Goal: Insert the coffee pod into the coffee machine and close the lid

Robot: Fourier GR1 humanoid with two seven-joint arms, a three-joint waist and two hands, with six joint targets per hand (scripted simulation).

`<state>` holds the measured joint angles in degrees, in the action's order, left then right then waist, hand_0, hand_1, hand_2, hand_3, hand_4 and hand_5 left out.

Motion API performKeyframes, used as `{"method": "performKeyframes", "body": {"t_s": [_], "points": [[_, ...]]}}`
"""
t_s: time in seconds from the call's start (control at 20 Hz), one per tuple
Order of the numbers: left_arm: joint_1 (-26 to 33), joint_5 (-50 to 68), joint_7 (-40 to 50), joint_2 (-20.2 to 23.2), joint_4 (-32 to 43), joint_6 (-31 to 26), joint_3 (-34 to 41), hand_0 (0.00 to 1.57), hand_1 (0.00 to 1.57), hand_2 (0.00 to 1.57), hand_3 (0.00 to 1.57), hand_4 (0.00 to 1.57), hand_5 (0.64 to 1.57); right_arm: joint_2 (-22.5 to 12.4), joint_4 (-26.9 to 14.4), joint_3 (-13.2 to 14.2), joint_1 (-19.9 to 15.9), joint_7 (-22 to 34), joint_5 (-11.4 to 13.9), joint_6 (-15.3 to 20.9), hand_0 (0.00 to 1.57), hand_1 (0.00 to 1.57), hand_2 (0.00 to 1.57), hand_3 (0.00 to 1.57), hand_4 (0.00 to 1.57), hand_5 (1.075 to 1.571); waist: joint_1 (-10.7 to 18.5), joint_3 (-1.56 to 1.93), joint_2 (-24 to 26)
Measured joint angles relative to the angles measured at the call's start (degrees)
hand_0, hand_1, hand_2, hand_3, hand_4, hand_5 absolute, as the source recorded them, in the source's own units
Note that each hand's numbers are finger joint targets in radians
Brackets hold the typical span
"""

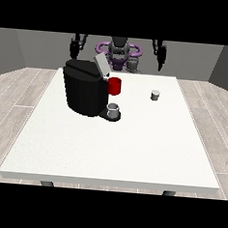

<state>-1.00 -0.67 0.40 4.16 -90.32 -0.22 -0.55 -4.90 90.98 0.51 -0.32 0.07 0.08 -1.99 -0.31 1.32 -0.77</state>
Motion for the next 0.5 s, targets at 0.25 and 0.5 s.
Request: {"method": "performKeyframes", "body": {"t_s": [0.25, 0.5], "points": [[0.7, -1.6, -3.0, 5.5, -0.3, -5.0, 0.0, 0.00, 0.00, 0.00, 0.00, 0.00, 1.571, 0.4, -1.6, 1.0, 0.4, 0.1, -0.1, 0.8, 0.00, 0.00, 0.00, 0.00, 0.00, 1.571, 0.7, -0.94, 0.8], [2.1, -5.2, -9.2, 12.8, 0.0, -10.5, -0.3, 0.00, 0.00, 0.00, 0.00, 0.00, 1.571, 0.5, -2.7, 2.2, 0.5, -1.7, 4.9, 6.8, 0.00, 0.00, 0.00, 0.00, 0.00, 1.571, 1.3, -1.22, 0.7]]}}
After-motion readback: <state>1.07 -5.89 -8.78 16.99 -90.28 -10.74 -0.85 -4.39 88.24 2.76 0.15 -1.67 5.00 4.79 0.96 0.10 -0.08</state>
